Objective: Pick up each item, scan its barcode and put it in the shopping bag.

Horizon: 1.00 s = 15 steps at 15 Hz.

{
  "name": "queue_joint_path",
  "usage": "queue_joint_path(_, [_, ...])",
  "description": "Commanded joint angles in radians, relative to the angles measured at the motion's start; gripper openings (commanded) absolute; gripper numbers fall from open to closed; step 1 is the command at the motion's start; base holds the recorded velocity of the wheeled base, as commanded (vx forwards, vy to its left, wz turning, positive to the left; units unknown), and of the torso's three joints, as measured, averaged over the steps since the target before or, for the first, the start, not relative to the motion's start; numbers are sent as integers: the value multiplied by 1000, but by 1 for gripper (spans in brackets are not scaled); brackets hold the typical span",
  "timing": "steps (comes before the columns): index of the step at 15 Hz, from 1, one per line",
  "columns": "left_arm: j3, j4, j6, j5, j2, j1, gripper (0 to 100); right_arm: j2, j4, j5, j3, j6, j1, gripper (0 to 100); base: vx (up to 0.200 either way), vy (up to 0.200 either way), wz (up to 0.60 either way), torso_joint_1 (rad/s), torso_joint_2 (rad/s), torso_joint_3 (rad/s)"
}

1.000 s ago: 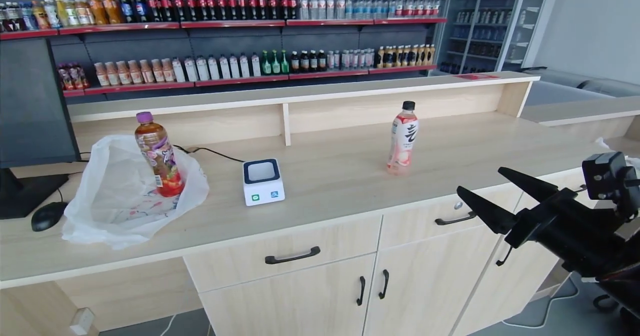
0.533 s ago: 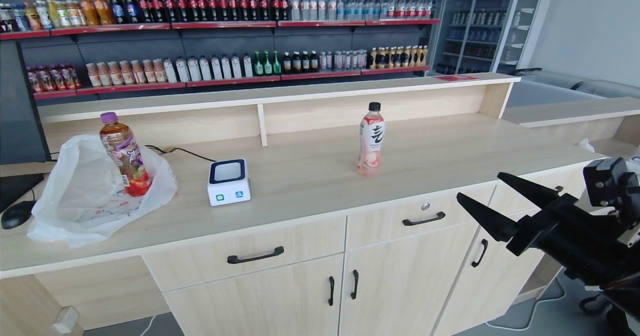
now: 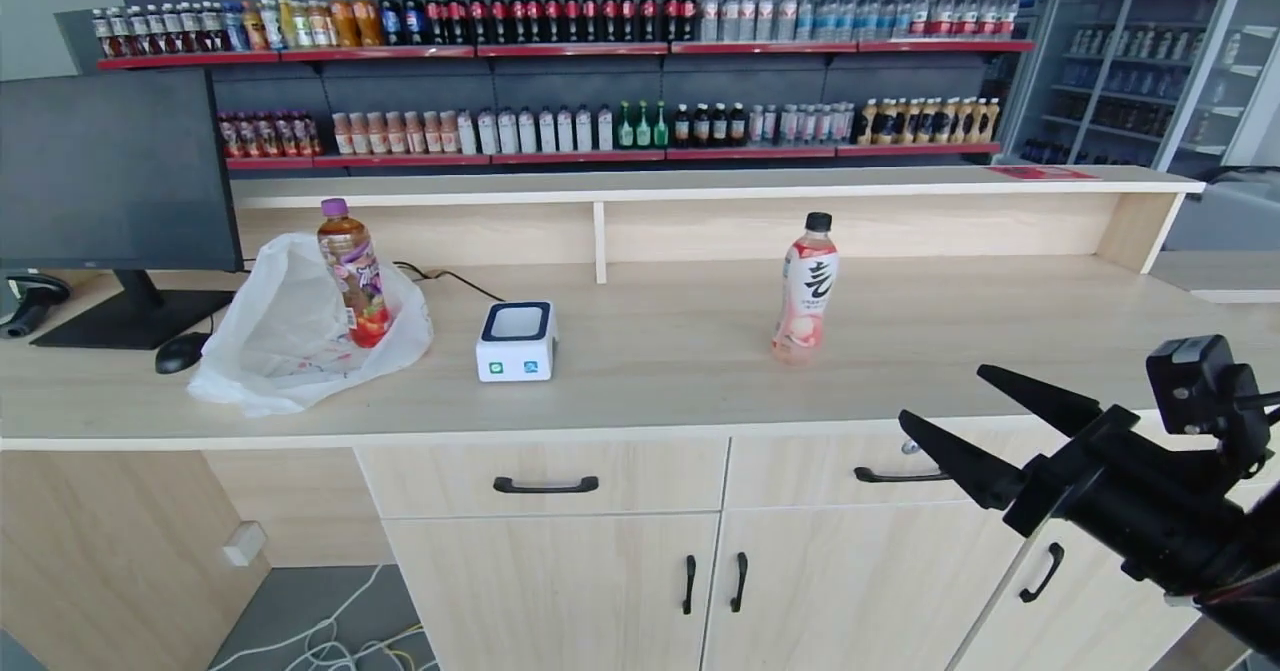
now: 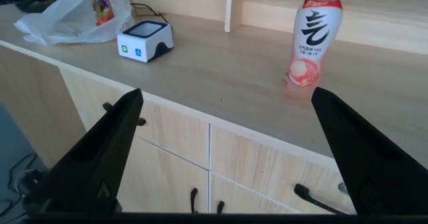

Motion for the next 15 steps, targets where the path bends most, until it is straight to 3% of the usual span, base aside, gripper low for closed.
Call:
queue_joint_path(1, [0, 0, 1, 0, 1, 1, 100, 16, -1, 0, -7, 0, 2, 100, 200, -200, 0, 7, -2, 2])
queue_joint_path(6, [0, 0, 3, 0, 0, 1, 100, 25, -1, -1, -10, 0, 4, 100, 200, 0, 0, 3, 6, 2])
queue_joint_path(12, [0, 0, 9, 0, 0, -1, 100, 54, -1, 0, -30, 0, 2, 100, 0, 0, 0, 0, 0, 0])
queue_joint_path(15, [0, 0, 7, 0, 0, 1, 100, 71, -1, 0, -37, 3, 4, 100, 200, 0, 0, -14, 1, 2])
